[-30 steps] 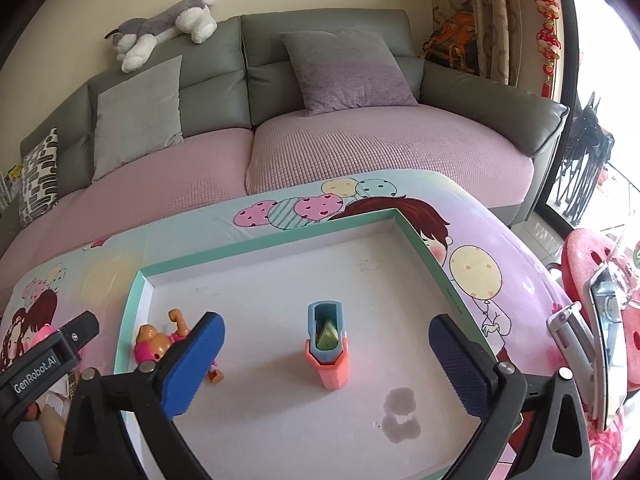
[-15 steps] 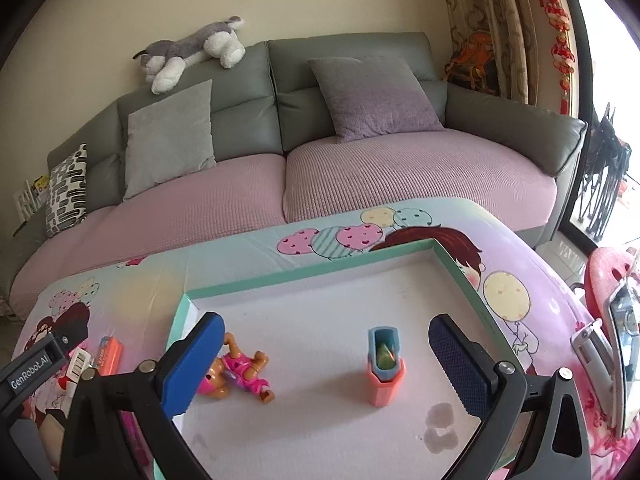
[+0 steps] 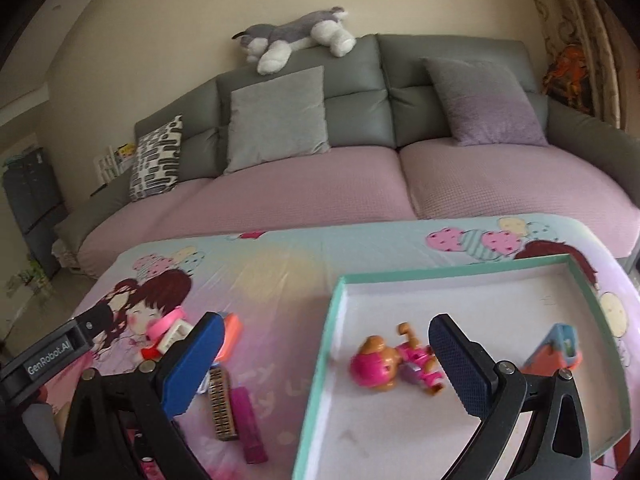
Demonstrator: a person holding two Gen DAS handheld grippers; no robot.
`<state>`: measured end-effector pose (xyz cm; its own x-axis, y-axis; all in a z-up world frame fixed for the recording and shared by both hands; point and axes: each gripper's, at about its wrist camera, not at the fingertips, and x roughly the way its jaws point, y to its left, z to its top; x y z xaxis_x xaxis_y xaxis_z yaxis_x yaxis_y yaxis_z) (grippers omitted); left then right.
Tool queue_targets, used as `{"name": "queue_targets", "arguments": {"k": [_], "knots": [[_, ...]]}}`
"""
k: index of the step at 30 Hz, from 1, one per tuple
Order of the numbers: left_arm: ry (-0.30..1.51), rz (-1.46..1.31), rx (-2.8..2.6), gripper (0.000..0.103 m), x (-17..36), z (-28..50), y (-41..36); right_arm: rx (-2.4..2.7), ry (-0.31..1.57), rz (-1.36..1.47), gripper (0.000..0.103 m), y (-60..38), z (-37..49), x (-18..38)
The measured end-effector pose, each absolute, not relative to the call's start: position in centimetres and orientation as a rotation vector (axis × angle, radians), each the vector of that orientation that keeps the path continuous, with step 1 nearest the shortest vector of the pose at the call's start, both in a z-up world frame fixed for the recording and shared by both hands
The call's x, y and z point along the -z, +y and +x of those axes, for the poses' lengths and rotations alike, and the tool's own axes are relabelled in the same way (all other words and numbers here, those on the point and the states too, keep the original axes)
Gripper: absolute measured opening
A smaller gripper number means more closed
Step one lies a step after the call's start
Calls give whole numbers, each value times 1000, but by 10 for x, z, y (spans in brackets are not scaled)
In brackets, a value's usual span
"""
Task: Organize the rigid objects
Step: 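Move both tools back to the pile of items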
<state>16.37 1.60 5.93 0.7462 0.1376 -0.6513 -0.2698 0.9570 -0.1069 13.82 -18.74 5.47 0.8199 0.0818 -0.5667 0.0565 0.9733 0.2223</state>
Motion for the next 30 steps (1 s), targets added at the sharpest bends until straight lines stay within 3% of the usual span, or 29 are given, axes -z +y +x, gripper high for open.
{"name": "queue_targets", "arguments": {"k": [8,13,30], "knots": [[847,-240,-246,101,-37,162,64,-147,706,211,102,-134,150,-38],[929,-276,-197,101,-17,159,74,-169,789,156,87,-113,155,-21],[1128,-413,-41,101,34,164,74,-310,920,-59,87,-61,135,0]]}}
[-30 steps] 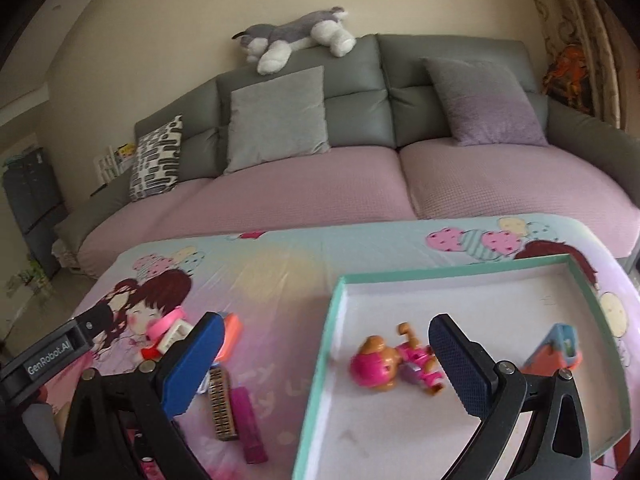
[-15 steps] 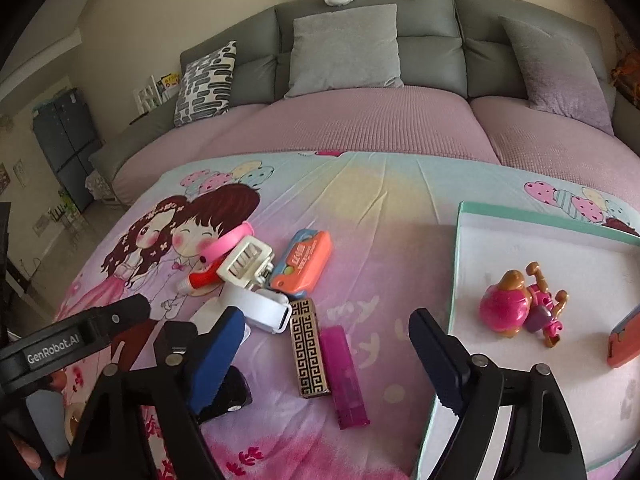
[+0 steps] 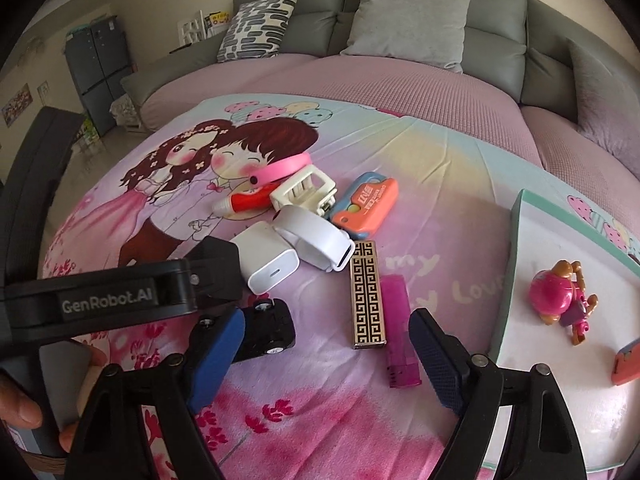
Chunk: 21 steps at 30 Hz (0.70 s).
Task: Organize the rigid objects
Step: 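Move both tools back to the pile of items, then grasp the black charger with the left tool while the right tool grasps the black toy car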
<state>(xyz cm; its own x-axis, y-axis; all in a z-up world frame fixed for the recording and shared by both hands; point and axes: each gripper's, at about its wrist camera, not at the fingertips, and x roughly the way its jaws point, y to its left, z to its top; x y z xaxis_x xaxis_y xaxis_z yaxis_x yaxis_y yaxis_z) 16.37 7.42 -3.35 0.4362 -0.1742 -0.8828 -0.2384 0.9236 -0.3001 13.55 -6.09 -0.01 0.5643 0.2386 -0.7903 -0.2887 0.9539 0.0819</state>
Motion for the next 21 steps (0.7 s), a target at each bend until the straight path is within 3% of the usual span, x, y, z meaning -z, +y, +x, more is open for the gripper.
{"name": "queue_targets", "arguments": {"k": [7,11,21], "knots": [[1135,-450,-14,89,40,167,76,-350,939,-63,87,-55,135,3],[1114,-507,0,70,40,164,84,-375,943,-34,87,-54,135,4],[1102,-443,-83,70,36,162,95,-454,948,-80,86,-35,130,8]]}}
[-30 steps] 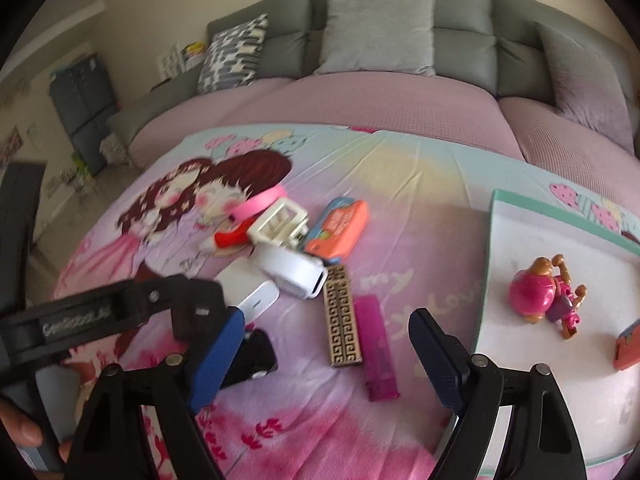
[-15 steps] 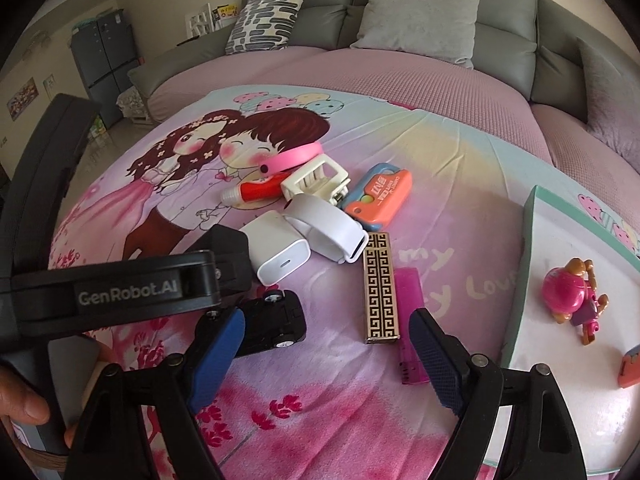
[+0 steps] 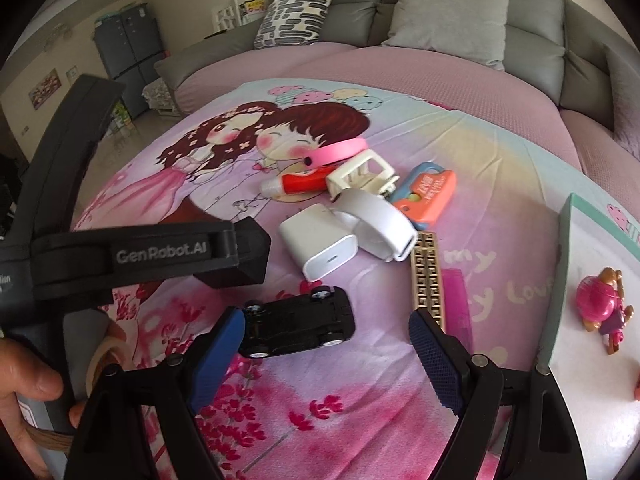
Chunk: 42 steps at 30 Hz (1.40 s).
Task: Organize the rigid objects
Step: 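Grasp the black charger with the left tool while the right tool grasps the black toy car, then carry the black charger and toy car into the green tray and release both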
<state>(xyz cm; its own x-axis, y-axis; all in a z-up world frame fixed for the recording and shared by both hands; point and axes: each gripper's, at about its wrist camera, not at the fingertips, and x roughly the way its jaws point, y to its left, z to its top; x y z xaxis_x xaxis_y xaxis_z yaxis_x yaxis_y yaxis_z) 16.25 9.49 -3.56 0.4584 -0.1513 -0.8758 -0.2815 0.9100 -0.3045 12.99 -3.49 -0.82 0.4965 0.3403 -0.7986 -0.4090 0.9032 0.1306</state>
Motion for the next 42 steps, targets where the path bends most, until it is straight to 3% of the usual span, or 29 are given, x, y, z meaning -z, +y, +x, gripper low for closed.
{"name": "queue_targets", "arguments": {"k": [15,17,18,25,36,42], "knots": [[1104,-404,-137,70,37,162,106,-480,1001,-125,86,-14,132,34],[1104,-399,-139,70,37,163,105,-481,996,-128,83,-13,131,34],[1104,-397,-139,70,37,163,105,-486,993,-124,76,-13,131,33],[1099,-388,-135,70,34,163,105,-485,980,-100,76,-17,131,29],[977,-346,-86,69,-6,157,88,-282,818,11,76,-75,128,-18],[949,-294,12,69,-21,165,54,-53,832,57,76,-134,132,-25]]}}
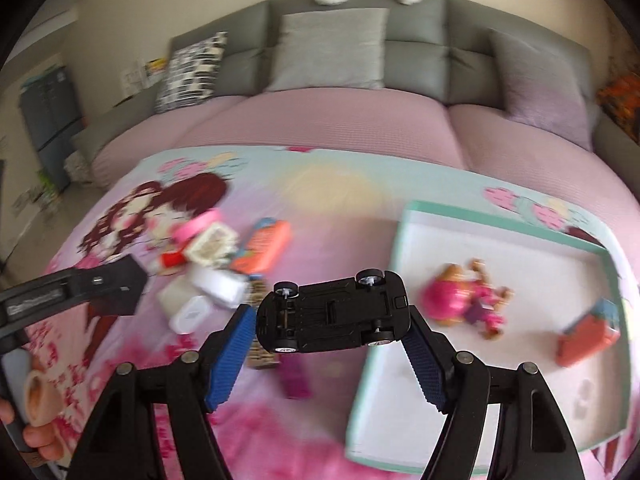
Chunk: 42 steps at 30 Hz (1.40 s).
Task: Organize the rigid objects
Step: 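Carry the black charger and toy car into the green tray and release both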
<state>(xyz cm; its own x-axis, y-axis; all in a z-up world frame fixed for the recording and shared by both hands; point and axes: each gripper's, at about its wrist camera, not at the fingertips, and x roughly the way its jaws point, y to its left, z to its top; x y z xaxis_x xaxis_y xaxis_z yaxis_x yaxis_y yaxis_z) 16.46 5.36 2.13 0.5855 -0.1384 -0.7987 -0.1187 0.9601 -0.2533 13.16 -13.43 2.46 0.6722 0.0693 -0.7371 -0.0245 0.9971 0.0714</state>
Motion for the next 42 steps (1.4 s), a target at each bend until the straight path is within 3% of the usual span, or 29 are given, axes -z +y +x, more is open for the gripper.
{"name": "queue_targets", "arguments": {"k": [21,42], "knots": [[945,32,325,69,-41,177,-130,276,916,287,76,-285,110,-11],[986,91,363,70,-7,173,-174,336,954,325,76,-312,106,4]]}}
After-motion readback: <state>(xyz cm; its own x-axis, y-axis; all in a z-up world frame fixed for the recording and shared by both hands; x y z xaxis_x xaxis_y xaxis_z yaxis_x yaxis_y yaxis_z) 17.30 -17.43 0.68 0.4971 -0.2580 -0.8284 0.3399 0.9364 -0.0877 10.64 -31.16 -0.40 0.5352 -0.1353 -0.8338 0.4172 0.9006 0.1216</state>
